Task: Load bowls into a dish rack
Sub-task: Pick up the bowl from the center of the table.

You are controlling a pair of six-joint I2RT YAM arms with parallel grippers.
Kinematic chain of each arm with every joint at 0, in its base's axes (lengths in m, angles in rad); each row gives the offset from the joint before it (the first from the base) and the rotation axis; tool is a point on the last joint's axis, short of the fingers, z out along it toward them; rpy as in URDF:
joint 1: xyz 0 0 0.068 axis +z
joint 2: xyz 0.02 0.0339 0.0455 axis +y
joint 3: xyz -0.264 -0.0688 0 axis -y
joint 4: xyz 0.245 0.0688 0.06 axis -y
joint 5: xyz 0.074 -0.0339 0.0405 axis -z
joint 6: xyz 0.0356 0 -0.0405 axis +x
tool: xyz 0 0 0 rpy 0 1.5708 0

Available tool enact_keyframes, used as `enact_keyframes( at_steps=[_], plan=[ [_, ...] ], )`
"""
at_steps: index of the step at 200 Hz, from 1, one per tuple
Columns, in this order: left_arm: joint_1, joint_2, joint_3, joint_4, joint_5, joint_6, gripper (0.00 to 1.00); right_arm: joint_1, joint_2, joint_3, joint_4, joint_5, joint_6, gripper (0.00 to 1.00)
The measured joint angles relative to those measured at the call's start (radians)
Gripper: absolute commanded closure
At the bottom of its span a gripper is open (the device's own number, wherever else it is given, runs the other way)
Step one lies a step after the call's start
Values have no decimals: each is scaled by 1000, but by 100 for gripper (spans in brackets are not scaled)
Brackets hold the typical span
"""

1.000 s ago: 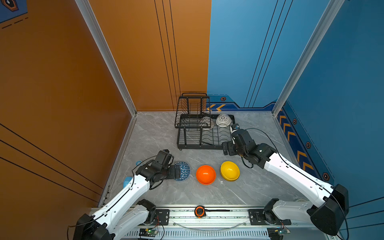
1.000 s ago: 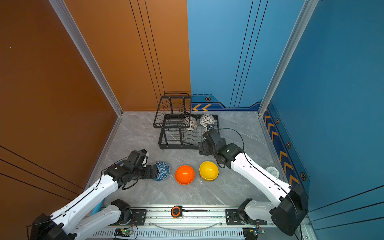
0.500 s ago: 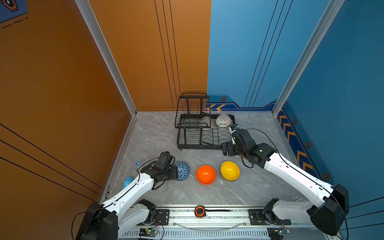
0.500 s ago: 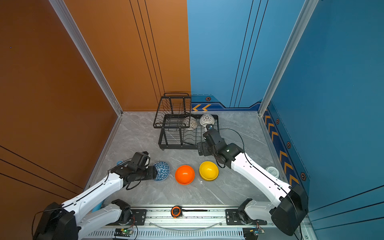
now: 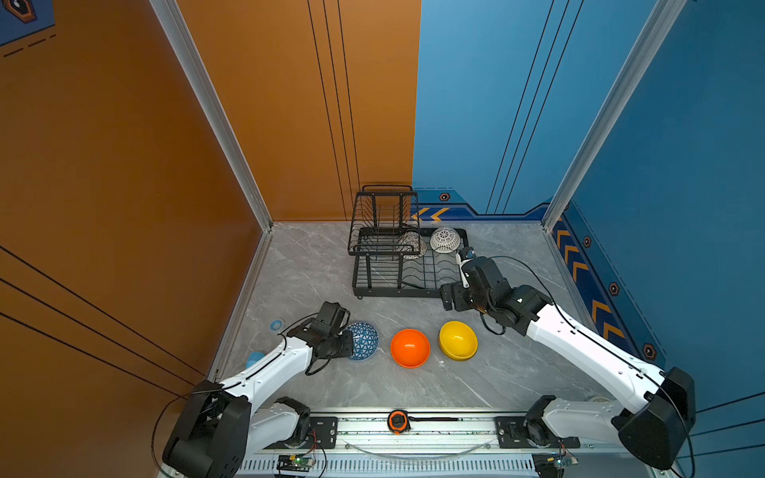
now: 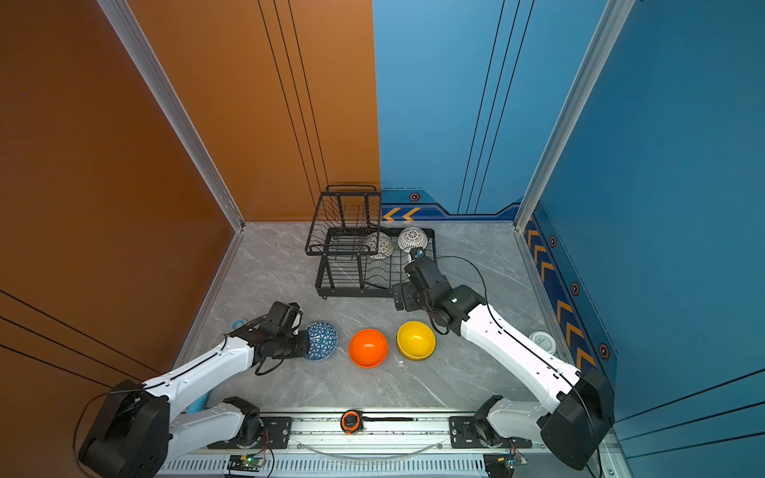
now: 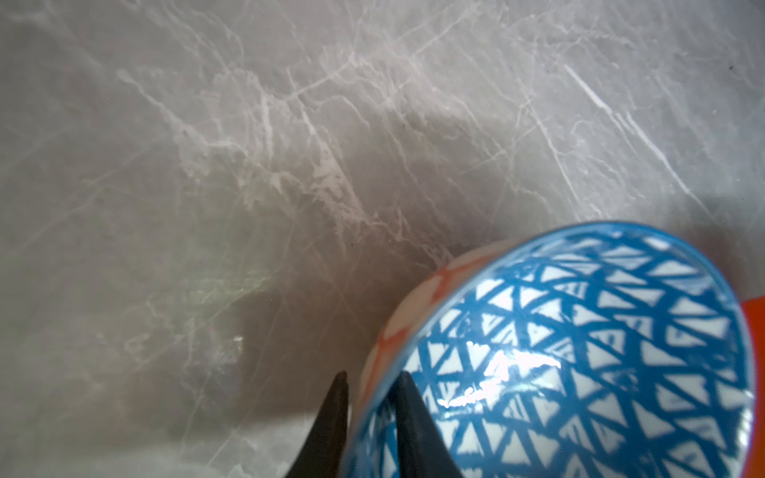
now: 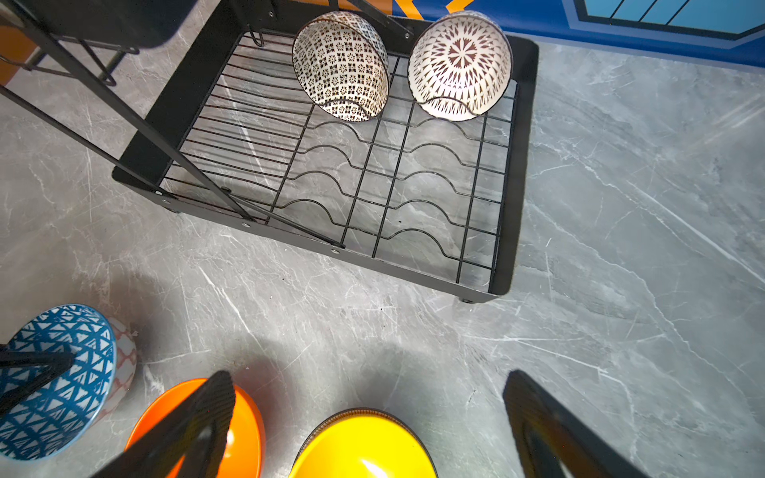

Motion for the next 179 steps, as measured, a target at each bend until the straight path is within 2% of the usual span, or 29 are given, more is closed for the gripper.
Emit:
enact_keyframes(
  at_steps=[31,73,112,151,179],
  plan=[
    [16,0,21,9,12,13,100,-3,-35,0,0,-5,0,0],
    [24,-8,30,-19,11,23,100,-11,-51,0,-2,-36,-3,0],
    [14,-54,71,-92,-11,36,100,-37,-50,9,-42,-114,-28,0],
    [-89,-101,210,-176,-92,46,100,-63,-40,47,-53,-202,-42,0],
    [-175,-103,310,-203,-140,55,100,-26,-26,67,-48,-241,-33,0]
  ],
)
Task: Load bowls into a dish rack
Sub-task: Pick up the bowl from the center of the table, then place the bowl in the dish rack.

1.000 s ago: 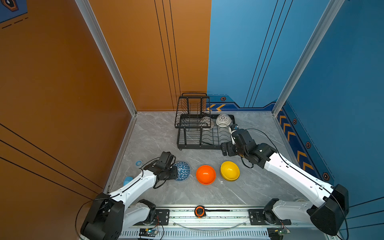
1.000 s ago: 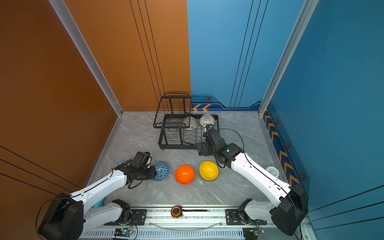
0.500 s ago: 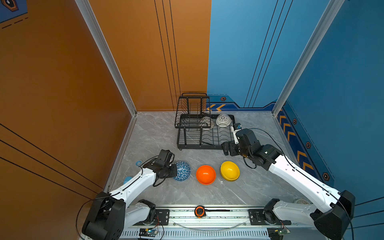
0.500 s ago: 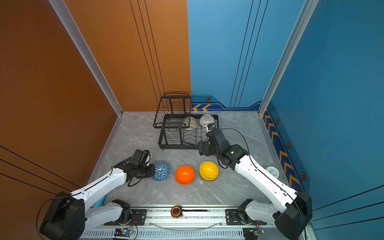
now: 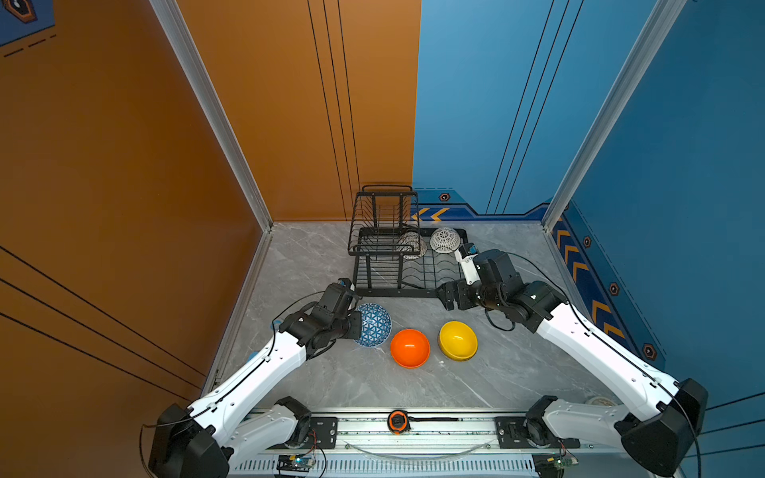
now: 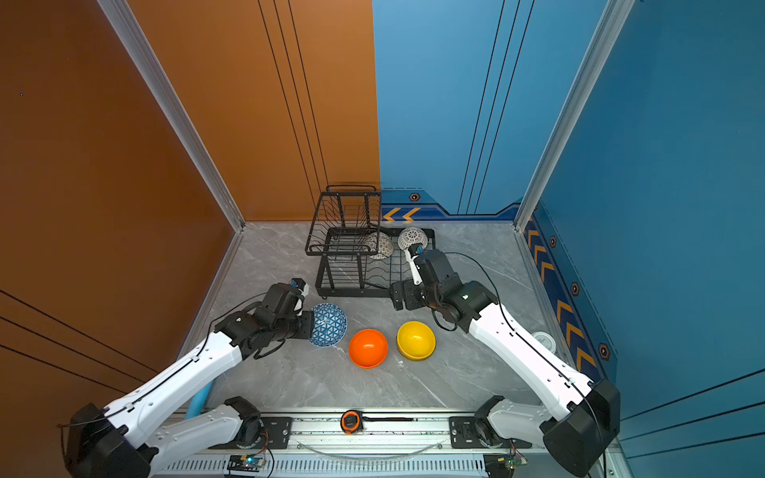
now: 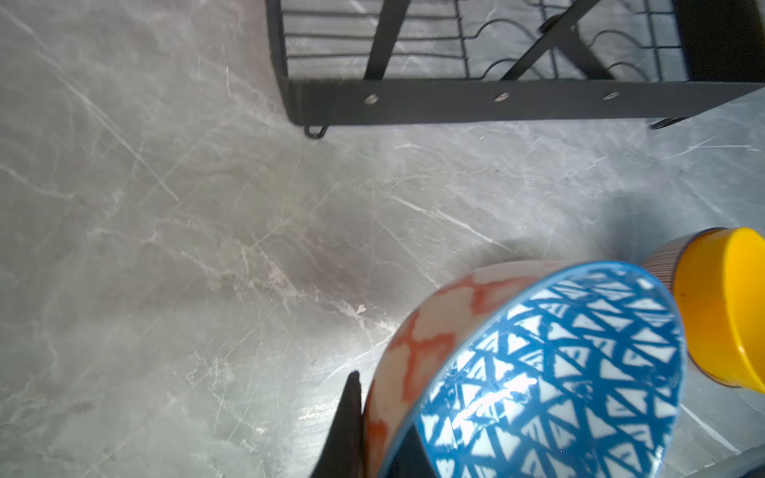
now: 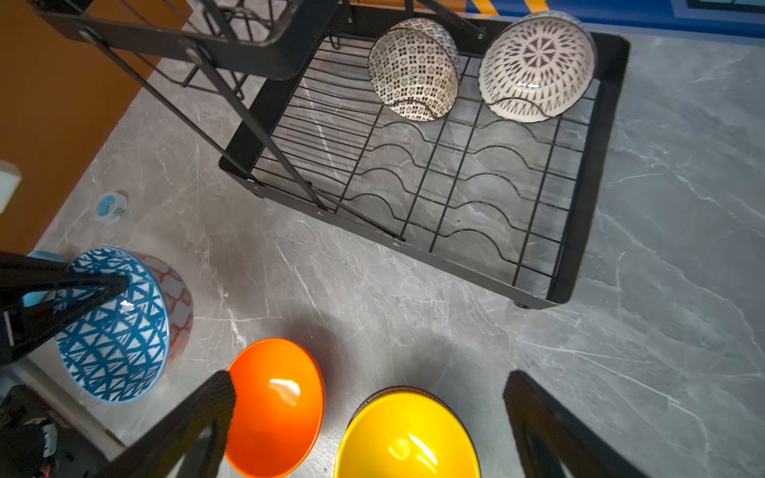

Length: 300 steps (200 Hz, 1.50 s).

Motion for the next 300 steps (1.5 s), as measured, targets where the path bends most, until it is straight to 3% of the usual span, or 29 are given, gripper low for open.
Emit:
enact_keyframes(
  at_steps=[95,162,245,300],
  plan=[
    [-92,77,273,-40,-24,48,100,268,107,55,78,35,109,3],
    [-154,89,293,-41,-32,55,100,305,174,74,147,125,176,13],
    [-176,90,293,-32,-47,55,100,277,212,75,176,131,241,57],
    [-176,91,293,-18,-55,56,100,278,212,76,191,98,246,91]
  ],
)
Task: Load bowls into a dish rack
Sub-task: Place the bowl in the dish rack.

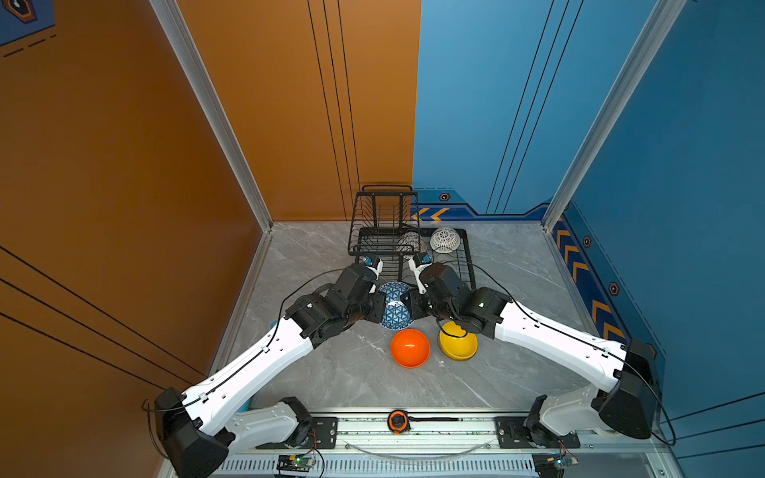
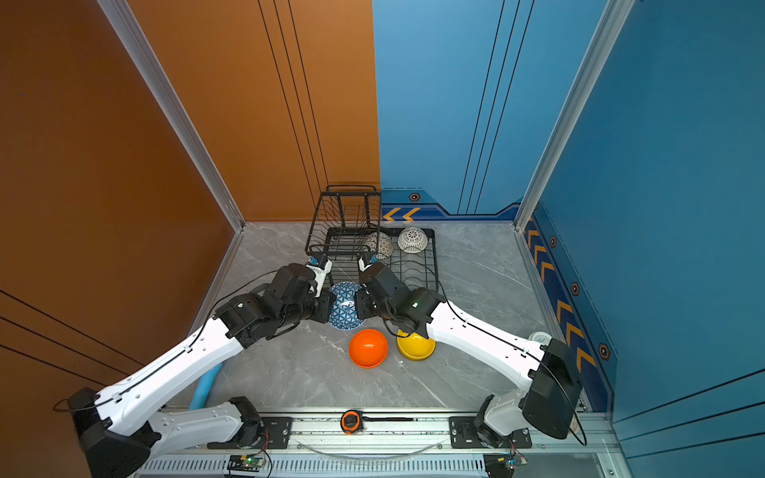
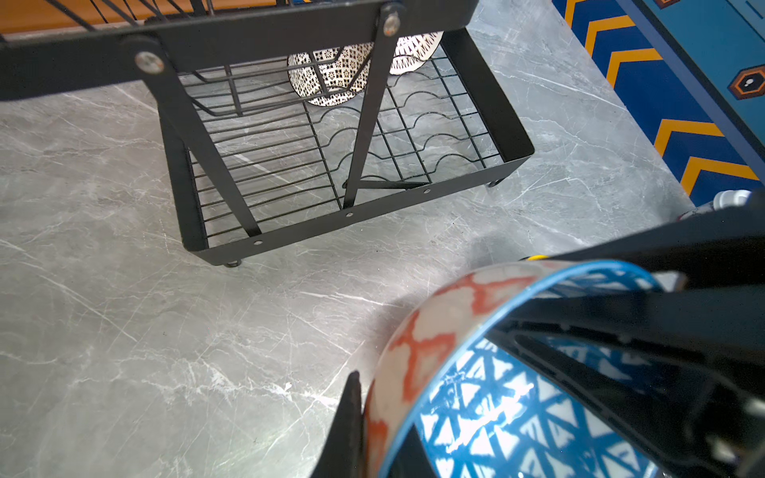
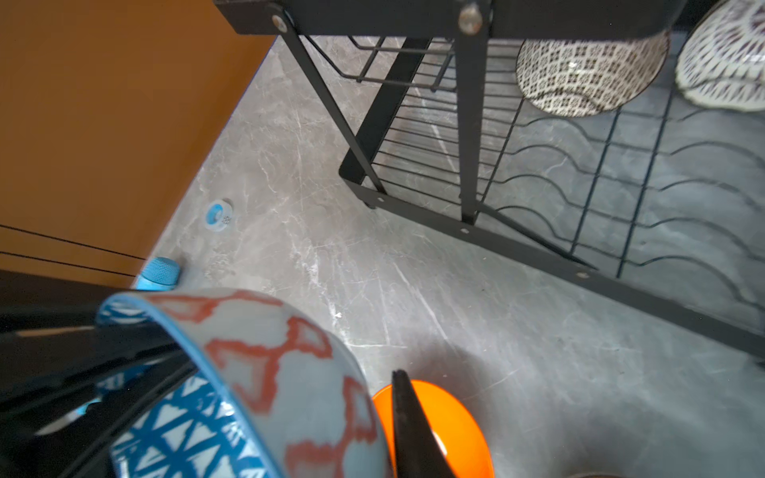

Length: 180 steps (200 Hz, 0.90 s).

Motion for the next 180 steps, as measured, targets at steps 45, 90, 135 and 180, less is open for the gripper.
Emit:
enact_keyframes(
  at_steps=[45,90,135,180],
  plan=[
    [-2,7,0,15,-6,7,100,-10,0,0,-1,-2,-10,100],
    [3,8,0,39,6,14,80,-21,-13,0,-2,0,-42,100],
    [30,2,0,30,60,52,20,-56,-24,0,-63,36,-141,100],
    [68,-4,11,-21,87,85,2,-62,-41,0,-99,105,-343,100]
  ],
)
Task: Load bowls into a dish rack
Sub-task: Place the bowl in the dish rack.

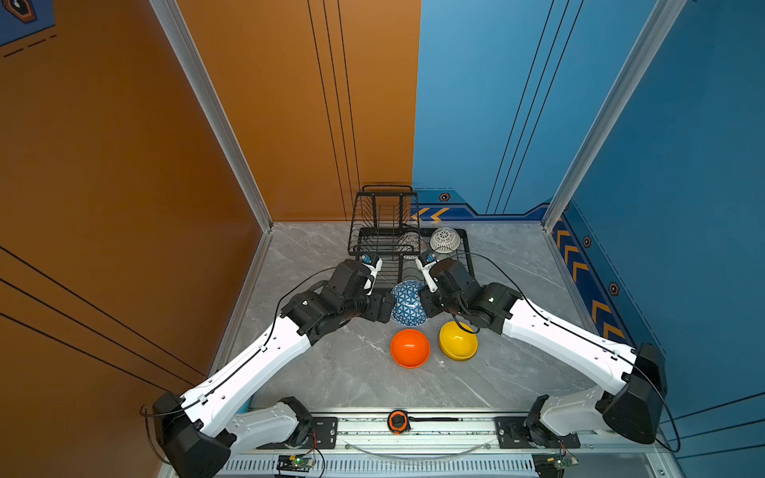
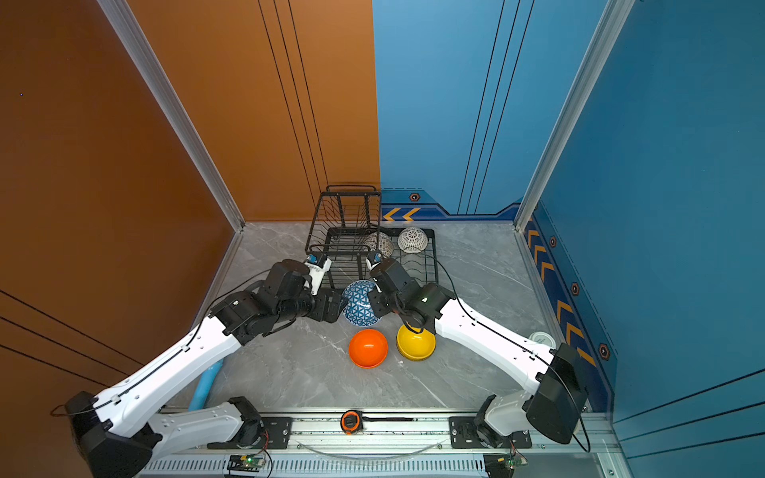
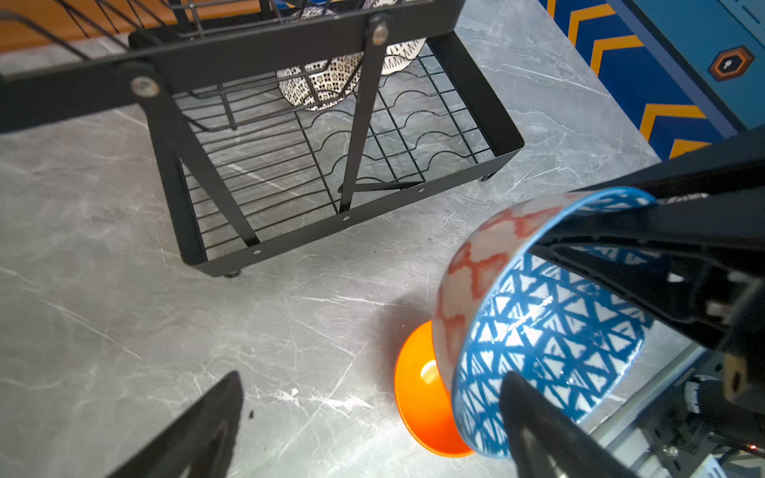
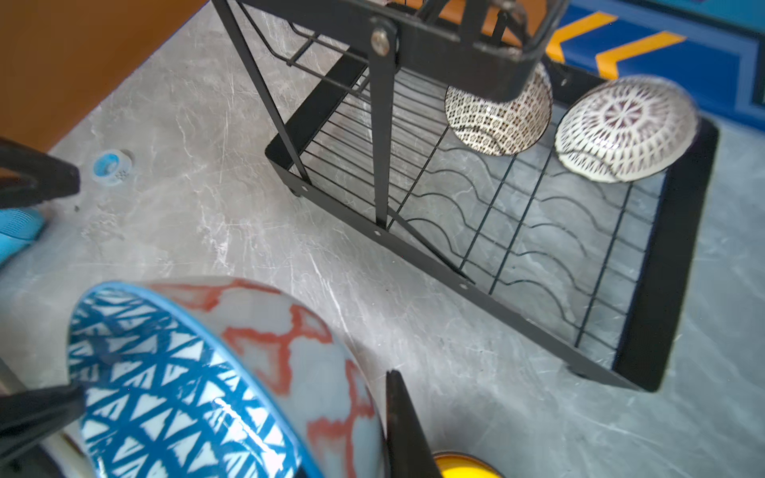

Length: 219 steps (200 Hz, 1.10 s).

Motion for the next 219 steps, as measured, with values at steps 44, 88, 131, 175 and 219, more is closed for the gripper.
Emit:
enact_keyframes(
  at_steps=[44,88,131,175,219],
  plan=[
    [54,-16,18,-47,21,28,2,-3,-38,0,-5,123,-267,100],
    [91,-38,26,-75,32,45,2,-7,-120,-129,158,267,-592,100],
    [107,-44,26,-92,37,45,2,-72,-184,-308,440,305,-882,100],
    [114,-48,26,-101,47,52,2,-175,-188,-374,678,283,-1065,100],
    [123,-53,26,-107,51,57,2,-279,-140,-384,869,221,-1182,100]
  ],
)
